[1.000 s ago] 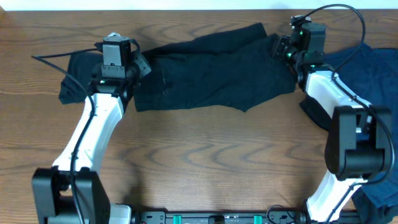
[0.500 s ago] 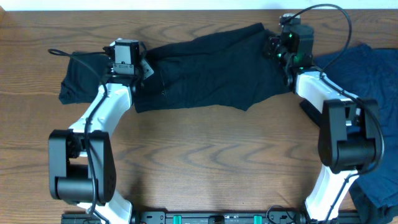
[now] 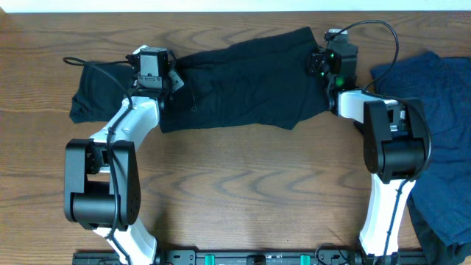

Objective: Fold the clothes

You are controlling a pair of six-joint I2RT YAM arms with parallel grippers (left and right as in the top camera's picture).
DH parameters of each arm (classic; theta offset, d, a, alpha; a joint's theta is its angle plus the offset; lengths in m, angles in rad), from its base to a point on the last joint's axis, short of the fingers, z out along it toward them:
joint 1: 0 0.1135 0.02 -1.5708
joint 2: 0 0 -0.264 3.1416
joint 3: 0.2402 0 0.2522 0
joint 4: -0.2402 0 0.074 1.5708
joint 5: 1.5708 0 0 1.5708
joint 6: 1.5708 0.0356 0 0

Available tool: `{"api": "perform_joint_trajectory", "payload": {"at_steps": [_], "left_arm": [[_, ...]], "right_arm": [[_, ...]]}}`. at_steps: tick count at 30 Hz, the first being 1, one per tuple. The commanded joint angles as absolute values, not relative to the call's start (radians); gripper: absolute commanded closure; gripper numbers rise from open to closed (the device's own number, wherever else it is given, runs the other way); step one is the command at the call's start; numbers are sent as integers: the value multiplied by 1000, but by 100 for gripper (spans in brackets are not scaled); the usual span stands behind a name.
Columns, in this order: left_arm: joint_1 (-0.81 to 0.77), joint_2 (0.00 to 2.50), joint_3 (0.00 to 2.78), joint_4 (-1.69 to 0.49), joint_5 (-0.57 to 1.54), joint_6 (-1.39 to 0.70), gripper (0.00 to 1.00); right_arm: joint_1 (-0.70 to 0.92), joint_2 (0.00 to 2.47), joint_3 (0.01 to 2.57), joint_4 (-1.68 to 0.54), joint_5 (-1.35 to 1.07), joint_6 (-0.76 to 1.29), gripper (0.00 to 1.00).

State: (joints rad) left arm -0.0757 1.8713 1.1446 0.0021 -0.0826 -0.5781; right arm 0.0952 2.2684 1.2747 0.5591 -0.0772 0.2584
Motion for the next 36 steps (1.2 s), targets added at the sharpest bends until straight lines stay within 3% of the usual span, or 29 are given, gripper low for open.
{"api": "perform_joint_trajectory", "payload": {"at_steps": [1,9,19,29,36], "left_arm": [[-73,1887,1161,6,-99,-569,94],[-73,1828,1161,2,-97,-569,94],[-73,1715,1161,2,-98,-569,94],[-68,1784,1161,25,-116,-570,94],[-65,1859,1161,97,-163,-570,94]], "right_arm": [[101,2296,1288,567,-49,245,99],[101,2218,1303,553,-129,245,99],[101,2115,1448,305,-145,221,99],[106,2152,1453,336,-131,181,99],[105,2257,1454,486,-120,177,99]]}}
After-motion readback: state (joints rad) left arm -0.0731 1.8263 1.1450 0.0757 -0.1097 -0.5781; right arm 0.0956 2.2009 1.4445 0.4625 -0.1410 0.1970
